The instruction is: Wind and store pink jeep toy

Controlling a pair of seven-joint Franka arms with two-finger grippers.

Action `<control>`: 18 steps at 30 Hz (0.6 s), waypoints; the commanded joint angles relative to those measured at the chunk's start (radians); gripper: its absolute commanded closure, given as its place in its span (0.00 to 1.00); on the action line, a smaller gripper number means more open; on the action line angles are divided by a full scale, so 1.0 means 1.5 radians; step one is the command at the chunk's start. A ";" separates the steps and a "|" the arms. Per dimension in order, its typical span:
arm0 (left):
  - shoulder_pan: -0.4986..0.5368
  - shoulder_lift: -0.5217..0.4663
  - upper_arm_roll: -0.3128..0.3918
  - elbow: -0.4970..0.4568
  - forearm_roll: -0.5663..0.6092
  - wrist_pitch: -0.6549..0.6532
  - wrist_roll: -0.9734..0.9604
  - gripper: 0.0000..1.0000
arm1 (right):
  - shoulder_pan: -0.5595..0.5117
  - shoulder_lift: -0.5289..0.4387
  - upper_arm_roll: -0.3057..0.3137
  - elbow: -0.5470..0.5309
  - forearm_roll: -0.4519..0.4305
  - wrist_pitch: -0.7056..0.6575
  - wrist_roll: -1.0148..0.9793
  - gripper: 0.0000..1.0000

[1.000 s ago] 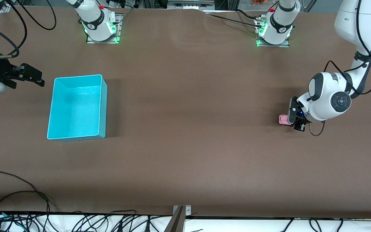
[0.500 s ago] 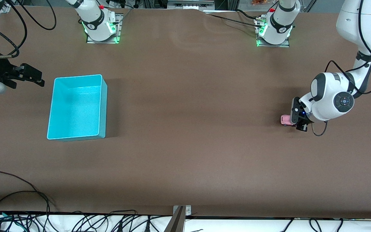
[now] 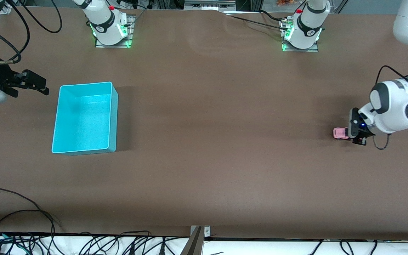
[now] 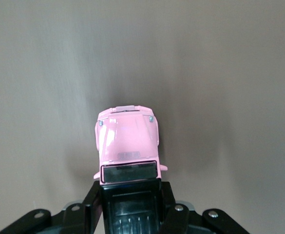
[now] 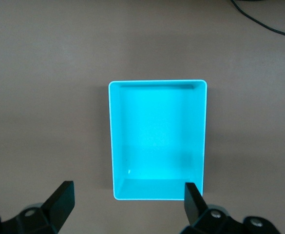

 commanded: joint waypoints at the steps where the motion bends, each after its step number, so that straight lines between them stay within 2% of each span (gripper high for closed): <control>1: 0.048 0.085 -0.001 0.039 0.029 -0.004 0.055 0.94 | -0.001 0.006 -0.001 0.022 0.006 -0.017 0.001 0.00; 10: 0.106 0.090 -0.001 0.057 0.029 -0.004 0.093 0.94 | -0.001 0.006 -0.001 0.022 0.006 -0.018 0.001 0.00; 18: 0.125 0.100 -0.001 0.071 0.029 -0.004 0.096 0.93 | -0.001 0.006 -0.001 0.022 0.006 -0.017 0.001 0.00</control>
